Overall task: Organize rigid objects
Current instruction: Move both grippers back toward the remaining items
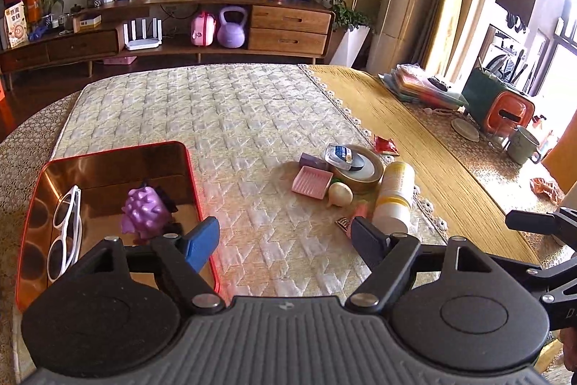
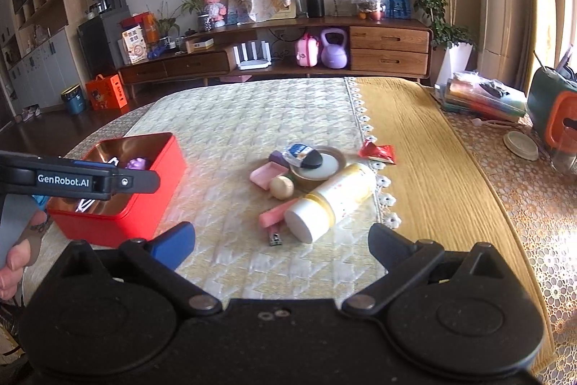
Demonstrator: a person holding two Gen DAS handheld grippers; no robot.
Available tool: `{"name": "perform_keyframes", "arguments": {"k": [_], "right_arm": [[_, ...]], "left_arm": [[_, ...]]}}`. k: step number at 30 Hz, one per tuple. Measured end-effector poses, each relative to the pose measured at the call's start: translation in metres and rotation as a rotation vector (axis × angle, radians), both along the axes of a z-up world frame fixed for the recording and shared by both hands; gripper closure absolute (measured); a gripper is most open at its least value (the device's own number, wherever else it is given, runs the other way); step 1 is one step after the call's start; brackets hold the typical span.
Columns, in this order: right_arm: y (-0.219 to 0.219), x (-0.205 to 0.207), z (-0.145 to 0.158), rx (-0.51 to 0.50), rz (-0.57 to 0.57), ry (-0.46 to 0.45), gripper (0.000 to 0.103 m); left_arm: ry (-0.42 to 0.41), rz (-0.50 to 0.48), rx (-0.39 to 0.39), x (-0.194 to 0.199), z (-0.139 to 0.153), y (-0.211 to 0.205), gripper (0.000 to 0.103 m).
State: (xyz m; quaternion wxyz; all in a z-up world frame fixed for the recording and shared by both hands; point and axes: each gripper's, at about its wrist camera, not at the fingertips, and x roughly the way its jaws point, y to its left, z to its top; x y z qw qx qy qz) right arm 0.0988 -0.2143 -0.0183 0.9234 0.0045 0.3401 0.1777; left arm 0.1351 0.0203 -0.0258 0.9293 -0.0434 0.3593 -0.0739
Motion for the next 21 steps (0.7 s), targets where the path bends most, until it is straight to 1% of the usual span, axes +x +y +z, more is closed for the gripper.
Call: {"name": "perform_keyframes", "arguments": {"k": [6, 7, 10, 12, 15, 17, 21], "right_arm": [[-0.018, 0.023, -0.012, -0.006, -0.056, 0.006, 0.001], [-0.021, 0.028, -0.014, -0.007, -0.062, 0.010, 0.003], [-0.023, 0.040, -0.022, 0.001, -0.065, 0.026, 0.003], [-0.023, 0.048, -0.026, 0.005, -0.065, 0.036, 0.003], [-0.020, 0.062, -0.033, 0.009, -0.071, 0.049, 0.007], [-0.018, 0.070, -0.039, 0.012, -0.067, 0.062, 0.010], [-0.010, 0.085, -0.050, -0.004, -0.056, 0.074, 0.011]], "left_arm": [[0.010, -0.018, 0.017, 0.033, 0.000, -0.023, 0.023], [0.014, -0.024, 0.014, 0.040, -0.001, -0.026, 0.023], [0.016, -0.041, 0.014, 0.058, -0.002, -0.037, 0.023], [0.010, -0.046, 0.030, 0.069, -0.004, -0.045, 0.023], [0.009, -0.067, 0.053, 0.085, -0.010, -0.058, 0.023], [0.011, -0.075, 0.070, 0.096, -0.017, -0.066, 0.023], [0.024, -0.087, 0.110, 0.116, -0.032, -0.079, 0.023]]}}
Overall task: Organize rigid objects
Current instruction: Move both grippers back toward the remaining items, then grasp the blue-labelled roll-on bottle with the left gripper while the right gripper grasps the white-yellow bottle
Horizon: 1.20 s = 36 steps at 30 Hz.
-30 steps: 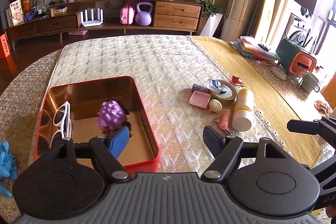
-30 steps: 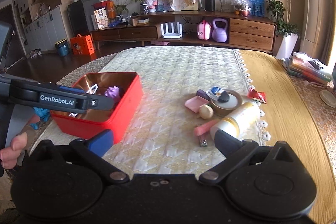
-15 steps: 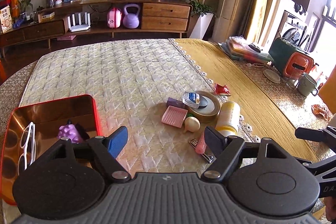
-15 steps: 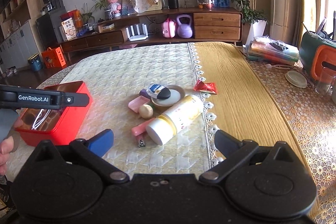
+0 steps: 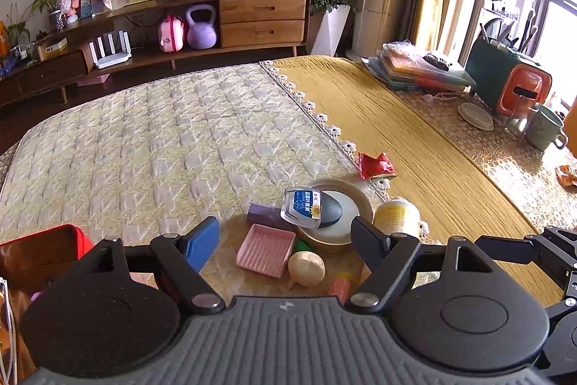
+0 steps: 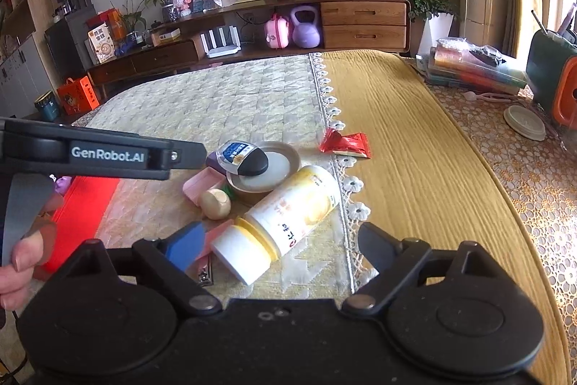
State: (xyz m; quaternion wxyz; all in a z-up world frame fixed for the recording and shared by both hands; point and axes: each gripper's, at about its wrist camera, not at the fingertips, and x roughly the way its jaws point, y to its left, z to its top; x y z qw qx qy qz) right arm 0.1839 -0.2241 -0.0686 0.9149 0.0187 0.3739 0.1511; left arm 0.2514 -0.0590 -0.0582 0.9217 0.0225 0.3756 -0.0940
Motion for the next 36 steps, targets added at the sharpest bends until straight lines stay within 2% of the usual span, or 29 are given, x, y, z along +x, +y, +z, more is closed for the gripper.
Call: {"name": "perform_keyframes", "arguments": {"k": [14, 18, 28, 30, 36], "right_arm": [[0.013, 0.026, -0.023, 0.011, -0.016, 0.046, 0.017], [0.014, 0.030, -0.025, 0.019, -0.020, 0.051, 0.020], [0.014, 0.033, -0.025, 0.053, -0.053, 0.075, 0.029], [0.012, 0.033, -0.025, 0.062, -0.064, 0.080, 0.031], [0.008, 0.034, -0.025, 0.083, -0.089, 0.084, 0.040]], "left_arm": [[0.057, -0.043, 0.027, 0.046, -0.037, -0.027, 0.023], [0.062, -0.051, 0.050, 0.052, -0.044, -0.033, 0.023], [0.035, -0.076, 0.034, 0.052, -0.049, -0.034, 0.023], [0.024, -0.090, 0.036, 0.049, -0.049, -0.035, 0.027], [0.021, -0.102, 0.022, 0.047, -0.046, -0.036, 0.048]]}}
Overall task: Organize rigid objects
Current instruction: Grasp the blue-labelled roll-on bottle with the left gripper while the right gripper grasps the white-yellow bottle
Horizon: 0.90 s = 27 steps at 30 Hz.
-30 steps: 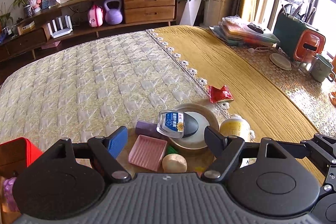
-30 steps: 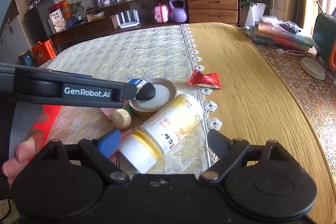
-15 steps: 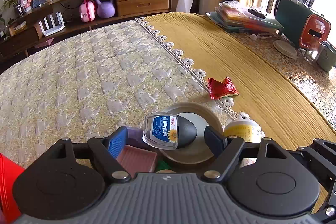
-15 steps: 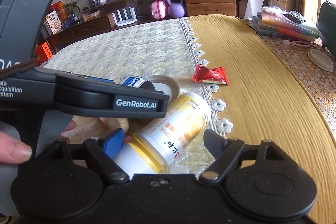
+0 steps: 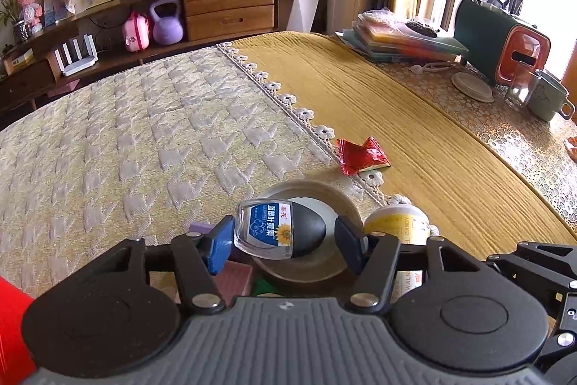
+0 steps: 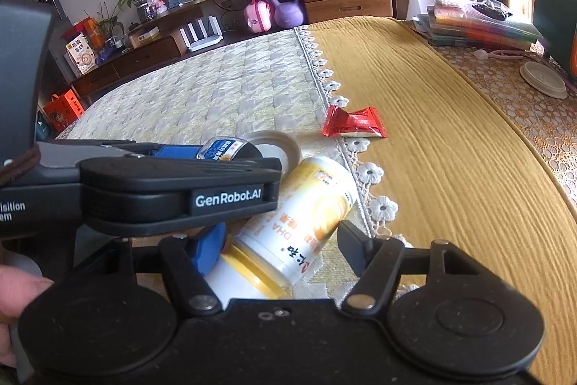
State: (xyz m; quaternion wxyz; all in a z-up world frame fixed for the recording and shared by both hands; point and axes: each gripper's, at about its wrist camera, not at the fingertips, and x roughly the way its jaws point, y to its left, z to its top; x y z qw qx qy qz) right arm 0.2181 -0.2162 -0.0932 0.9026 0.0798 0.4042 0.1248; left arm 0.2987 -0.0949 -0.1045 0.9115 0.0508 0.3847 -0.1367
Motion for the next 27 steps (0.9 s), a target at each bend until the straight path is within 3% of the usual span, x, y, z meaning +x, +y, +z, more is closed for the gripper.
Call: {"name": "perform_keyframes", "arguments": {"k": [14, 27], "right_arm": [[-0.006, -0.015, 0.007, 0.015, -0.016, -0.022, 0.057], [-0.007, -0.046, 0.028, 0.013, 0.001, -0.050, 0.061]], "left_arm": [[-0.003, 0.026, -0.022, -0.011, 0.012, 0.010, 0.050], [0.025, 0.091, -0.058, -0.038, 0.034, 0.033, 0.050]]}}
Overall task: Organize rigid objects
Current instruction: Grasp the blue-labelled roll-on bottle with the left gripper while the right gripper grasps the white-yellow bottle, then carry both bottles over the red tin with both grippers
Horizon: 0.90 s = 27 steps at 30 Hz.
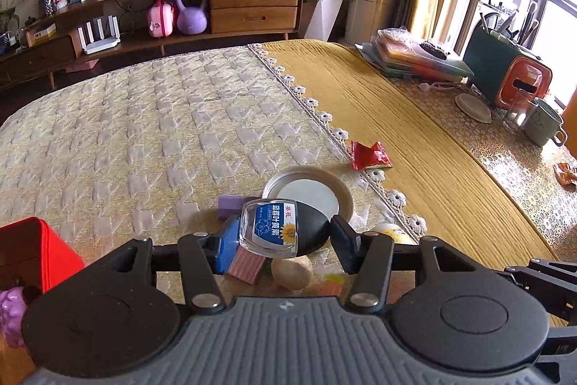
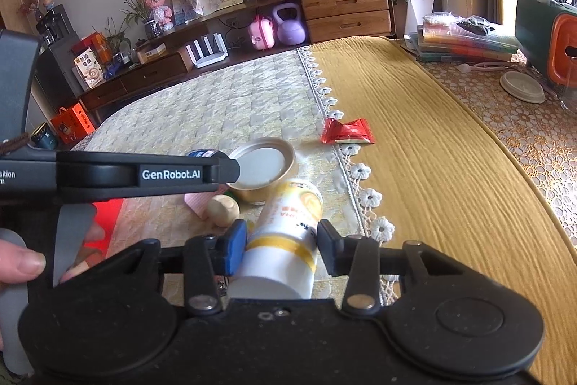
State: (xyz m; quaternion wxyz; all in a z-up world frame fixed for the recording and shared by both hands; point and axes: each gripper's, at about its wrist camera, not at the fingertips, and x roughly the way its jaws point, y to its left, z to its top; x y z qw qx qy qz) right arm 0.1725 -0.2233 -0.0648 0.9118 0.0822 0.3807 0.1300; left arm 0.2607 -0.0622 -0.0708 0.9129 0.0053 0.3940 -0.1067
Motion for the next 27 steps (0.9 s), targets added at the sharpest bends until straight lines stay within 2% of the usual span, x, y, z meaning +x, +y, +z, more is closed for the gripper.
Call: {"name": "perform_keyframes", "arguments": {"k": [11, 13, 17, 23, 25, 27], "right_arm": [[0.005, -0.026, -0.005, -0.054, 0.028, 0.044, 0.062], [0.006, -0.026, -0.011, -0.059, 0.029, 0.077, 0.062], [0.013, -0.024, -0.011, -0.084, 0.037, 0.077, 0.062], [0.025, -0.014, -0.022, -0.117, 0.061, 0.126, 0.056], [0.028, -0.011, -0.029, -0.132, 0.047, 0.152, 0.058], [0.030, -0.012, -0.032, -0.149, 0.035, 0.141, 0.058]], "left_arm": [[-0.024, 0.030, -0.036, -0.042, 0.028, 0.038, 0.050], [-0.026, 0.037, -0.040, -0.050, 0.031, 0.045, 0.050], [-0.024, 0.048, -0.057, -0.063, 0.035, 0.055, 0.050], [-0.022, 0.048, -0.084, -0.081, 0.039, 0.066, 0.050], [-0.022, 0.049, -0.085, -0.085, 0.041, 0.069, 0.050], [-0.022, 0.052, -0.090, -0.089, 0.042, 0.073, 0.050]]}}
